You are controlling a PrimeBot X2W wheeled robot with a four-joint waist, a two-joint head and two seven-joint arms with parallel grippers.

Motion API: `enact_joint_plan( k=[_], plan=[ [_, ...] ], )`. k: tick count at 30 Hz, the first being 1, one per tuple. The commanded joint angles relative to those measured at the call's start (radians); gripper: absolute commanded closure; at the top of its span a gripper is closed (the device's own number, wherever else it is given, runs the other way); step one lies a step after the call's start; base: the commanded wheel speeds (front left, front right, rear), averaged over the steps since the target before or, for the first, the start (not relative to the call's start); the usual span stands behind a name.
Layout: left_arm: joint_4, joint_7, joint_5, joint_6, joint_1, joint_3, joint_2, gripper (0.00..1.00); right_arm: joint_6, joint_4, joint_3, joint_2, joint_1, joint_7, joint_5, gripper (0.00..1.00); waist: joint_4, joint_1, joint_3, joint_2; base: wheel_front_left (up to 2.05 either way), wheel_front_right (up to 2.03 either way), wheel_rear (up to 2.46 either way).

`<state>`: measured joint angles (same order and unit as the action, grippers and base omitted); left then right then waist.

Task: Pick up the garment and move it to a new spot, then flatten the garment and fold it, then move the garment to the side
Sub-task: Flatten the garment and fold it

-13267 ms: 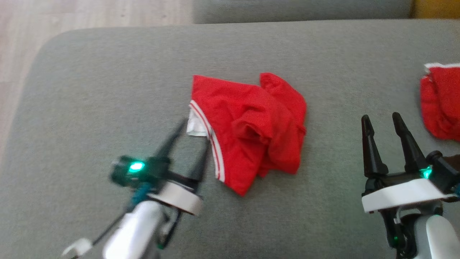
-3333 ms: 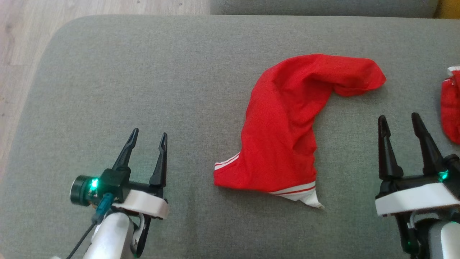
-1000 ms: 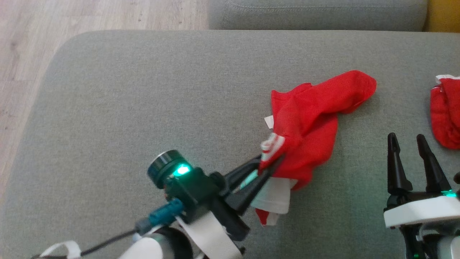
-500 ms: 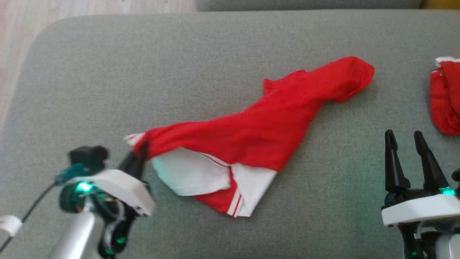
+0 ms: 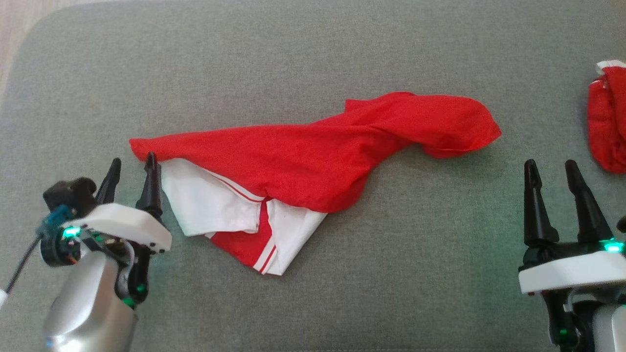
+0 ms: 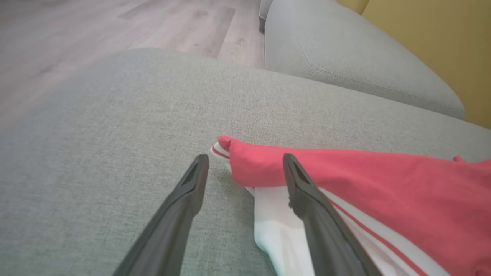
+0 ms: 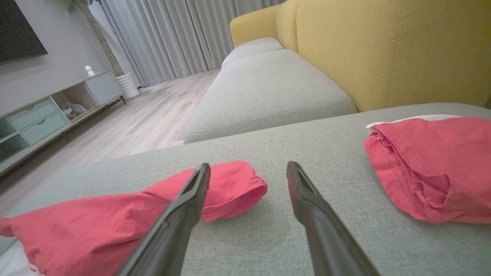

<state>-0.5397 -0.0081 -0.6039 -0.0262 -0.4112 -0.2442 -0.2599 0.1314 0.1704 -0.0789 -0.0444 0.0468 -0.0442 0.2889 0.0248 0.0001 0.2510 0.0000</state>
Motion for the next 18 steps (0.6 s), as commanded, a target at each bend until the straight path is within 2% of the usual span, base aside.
enact_joint_plan(
  k=[1,4,8,12,18],
  plan=[
    [0.017,-0.047,0.021,0.009,-0.032,0.03,-0.021,0.0,-0.001,0.043,0.024,-0.006,-0.035,0.005,-0.01,0.0,0.004,-0.0001,-0.007,0.0,0.0,0.0,0.0],
    [0.02,-0.148,0.074,0.044,-0.018,0.02,-0.02,0.0,-0.001,0.055,0.026,-0.006,-0.036,0.001,-0.024,0.0,0.014,-0.0001,-0.02,0.0,0.0,0.0,0.0],
    [0.092,-0.226,0.165,0.119,0.017,0.005,-0.032,0.0,-0.001,0.08,0.037,-0.006,-0.037,-0.015,-0.045,0.0,0.029,-0.0001,-0.039,0.0,0.0,0.0,0.0],
    [0.231,-0.245,0.247,0.174,0.069,-0.017,-0.046,0.0,-0.001,0.104,0.049,-0.006,-0.036,-0.036,-0.066,0.0,0.04,-0.0001,-0.056,0.0,0.0,0.0,0.0],
    [0.426,-0.213,0.307,0.222,0.179,-0.063,-0.062,0.0,-0.001,0.125,0.065,-0.006,-0.012,-0.063,-0.076,0.0,0.045,-0.0001,-0.079,0.0,0.0,0.0,0.0]
  ],
)
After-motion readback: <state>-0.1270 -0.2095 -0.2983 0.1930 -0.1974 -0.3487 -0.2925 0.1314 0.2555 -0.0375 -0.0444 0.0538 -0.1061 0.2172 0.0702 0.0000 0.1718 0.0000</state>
